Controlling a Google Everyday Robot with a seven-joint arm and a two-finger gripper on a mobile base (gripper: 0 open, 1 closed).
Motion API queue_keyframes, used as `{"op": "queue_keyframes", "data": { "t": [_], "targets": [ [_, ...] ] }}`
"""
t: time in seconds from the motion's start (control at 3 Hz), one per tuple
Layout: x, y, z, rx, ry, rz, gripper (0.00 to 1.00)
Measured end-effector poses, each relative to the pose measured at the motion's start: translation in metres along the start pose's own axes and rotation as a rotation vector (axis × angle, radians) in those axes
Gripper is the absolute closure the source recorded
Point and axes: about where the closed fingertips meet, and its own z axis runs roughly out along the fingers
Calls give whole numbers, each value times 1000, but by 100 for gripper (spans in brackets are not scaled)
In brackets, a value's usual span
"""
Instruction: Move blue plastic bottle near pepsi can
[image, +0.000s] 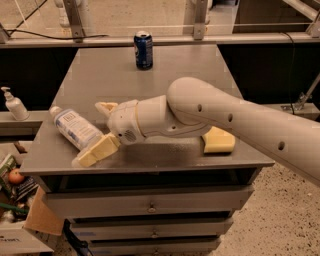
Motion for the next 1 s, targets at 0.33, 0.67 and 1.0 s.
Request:
{"op": "queue_keyframes", "data": {
  "t": [0.33,0.67,1.0],
  "targets": [
    [8,6,8,24,13,31,17],
    [13,9,10,47,24,50,41],
    [13,-1,-1,84,30,49,64]
  ]
}}
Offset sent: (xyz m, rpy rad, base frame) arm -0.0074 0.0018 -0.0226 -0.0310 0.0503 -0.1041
